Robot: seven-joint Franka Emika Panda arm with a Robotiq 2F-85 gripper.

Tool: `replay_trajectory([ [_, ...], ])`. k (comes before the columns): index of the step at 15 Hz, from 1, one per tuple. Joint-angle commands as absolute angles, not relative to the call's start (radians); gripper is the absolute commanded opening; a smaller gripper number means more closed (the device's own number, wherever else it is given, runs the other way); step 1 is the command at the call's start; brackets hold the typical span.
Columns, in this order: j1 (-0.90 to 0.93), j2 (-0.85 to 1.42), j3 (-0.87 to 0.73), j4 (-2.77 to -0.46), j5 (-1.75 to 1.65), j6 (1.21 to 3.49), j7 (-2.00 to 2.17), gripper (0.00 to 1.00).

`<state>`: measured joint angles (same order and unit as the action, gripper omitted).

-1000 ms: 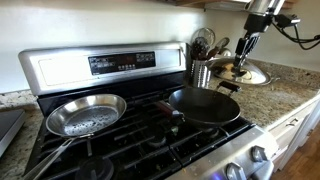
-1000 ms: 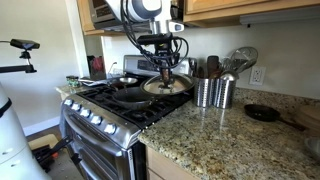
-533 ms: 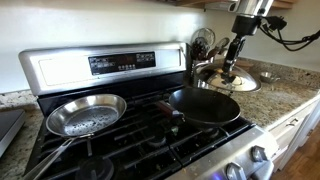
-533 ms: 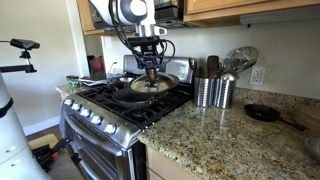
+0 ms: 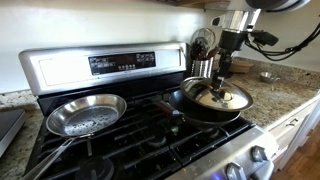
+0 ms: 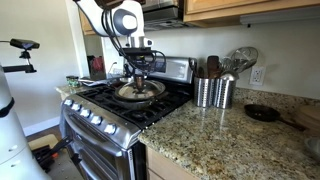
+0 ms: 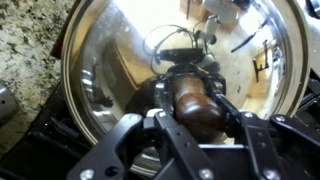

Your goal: Put the lid on the pan that's closest to it

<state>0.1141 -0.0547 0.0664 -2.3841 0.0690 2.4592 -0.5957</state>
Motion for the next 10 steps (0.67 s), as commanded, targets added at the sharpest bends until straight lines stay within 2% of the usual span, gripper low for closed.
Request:
replay_trajectory([
  [1, 0.122, -0.013, 0.077, -2.388, 0.104, 2.524, -0.703, 0.20],
  [10, 0.110, 0.029, 0.114, -2.378, 0.198, 2.548, -0.879, 0.20],
])
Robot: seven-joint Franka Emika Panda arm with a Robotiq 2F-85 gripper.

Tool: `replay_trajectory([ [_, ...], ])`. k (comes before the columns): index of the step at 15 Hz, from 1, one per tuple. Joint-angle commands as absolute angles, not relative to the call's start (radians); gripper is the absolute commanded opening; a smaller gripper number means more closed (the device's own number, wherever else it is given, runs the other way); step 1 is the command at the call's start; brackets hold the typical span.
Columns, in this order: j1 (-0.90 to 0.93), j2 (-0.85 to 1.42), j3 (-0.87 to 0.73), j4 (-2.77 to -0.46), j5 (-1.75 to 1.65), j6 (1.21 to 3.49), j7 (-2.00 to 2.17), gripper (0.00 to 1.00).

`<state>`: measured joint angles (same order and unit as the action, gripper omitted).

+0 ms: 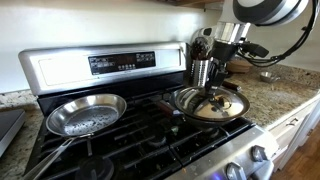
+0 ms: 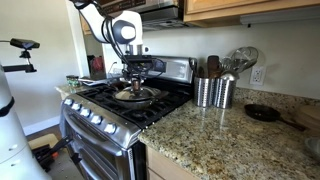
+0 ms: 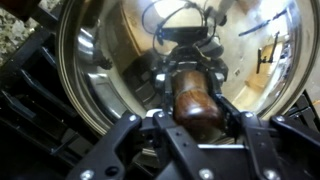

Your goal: Put the lid on the pan that's closest to it

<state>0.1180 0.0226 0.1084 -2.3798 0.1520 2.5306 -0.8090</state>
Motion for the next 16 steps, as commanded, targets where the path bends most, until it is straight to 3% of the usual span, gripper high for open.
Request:
replay_trajectory([
  [1, 0.109, 0.031, 0.116, -2.377, 0.208, 2.545, -0.892, 0.20],
  [16, 0.105, 0.044, 0.122, -2.368, 0.276, 2.530, -1.029, 0.20],
])
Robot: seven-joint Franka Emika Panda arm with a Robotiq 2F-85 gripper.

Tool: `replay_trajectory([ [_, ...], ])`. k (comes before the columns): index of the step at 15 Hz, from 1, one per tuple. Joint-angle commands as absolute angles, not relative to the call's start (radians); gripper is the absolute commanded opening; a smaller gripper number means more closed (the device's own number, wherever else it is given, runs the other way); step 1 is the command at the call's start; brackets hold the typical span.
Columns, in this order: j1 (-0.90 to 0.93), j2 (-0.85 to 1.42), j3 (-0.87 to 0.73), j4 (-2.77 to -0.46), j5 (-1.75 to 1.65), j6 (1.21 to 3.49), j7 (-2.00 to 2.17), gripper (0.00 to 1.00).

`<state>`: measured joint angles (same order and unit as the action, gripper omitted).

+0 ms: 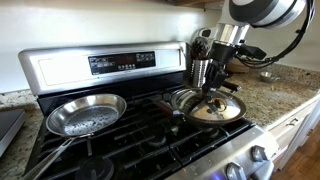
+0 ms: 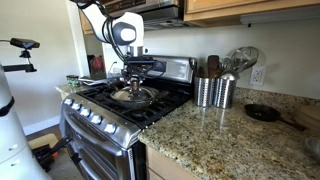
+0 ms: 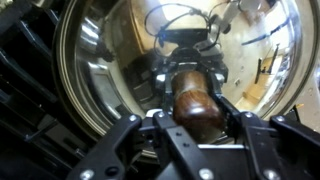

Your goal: Put the lid on the pan that's closest to it

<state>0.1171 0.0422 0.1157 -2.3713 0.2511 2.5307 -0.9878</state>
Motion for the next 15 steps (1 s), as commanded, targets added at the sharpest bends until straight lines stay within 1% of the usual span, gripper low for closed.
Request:
replay_trajectory([
  [1, 0.105, 0.044, 0.122, -2.367, 0.276, 2.528, -1.030, 0.20],
  [10, 0.103, 0.045, 0.123, -2.368, 0.291, 2.524, -1.036, 0.20],
  [11, 0.103, 0.045, 0.122, -2.369, 0.283, 2.527, -1.028, 0.33],
  [12, 0.103, 0.044, 0.121, -2.369, 0.278, 2.529, -1.023, 0.69],
  [13, 0.103, 0.044, 0.121, -2.370, 0.277, 2.533, -1.022, 0.70],
  [15, 0.103, 0.044, 0.121, -2.371, 0.274, 2.551, -1.017, 0.82],
])
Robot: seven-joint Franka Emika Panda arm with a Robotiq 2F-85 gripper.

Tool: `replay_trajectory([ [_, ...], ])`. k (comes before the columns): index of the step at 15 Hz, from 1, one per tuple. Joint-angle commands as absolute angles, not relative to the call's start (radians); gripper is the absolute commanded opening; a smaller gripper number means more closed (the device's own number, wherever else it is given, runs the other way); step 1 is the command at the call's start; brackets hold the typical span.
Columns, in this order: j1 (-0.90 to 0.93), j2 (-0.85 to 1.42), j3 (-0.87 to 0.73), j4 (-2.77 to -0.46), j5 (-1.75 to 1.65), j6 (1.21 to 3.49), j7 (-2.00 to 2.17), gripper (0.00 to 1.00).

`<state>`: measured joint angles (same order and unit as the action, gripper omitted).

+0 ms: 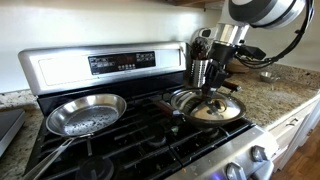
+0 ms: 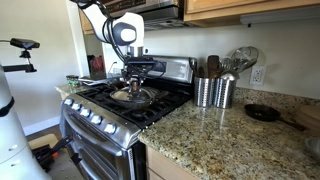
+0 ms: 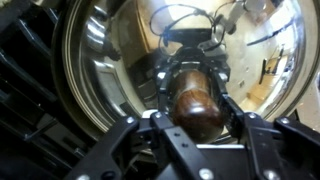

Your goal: Put the lid on the pan that's closest to it

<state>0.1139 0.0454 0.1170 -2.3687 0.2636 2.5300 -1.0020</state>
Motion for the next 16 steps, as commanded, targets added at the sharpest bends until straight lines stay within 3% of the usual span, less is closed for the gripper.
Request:
replay_trajectory([
  [1, 0.102, 0.043, 0.121, -2.372, 0.272, 2.554, -1.017, 0.89],
  [4, 0.102, 0.042, 0.120, -2.373, 0.266, 2.561, -1.008, 1.00],
  [16, 0.092, 0.024, 0.086, -2.387, -0.072, 2.526, -0.521, 1.00],
])
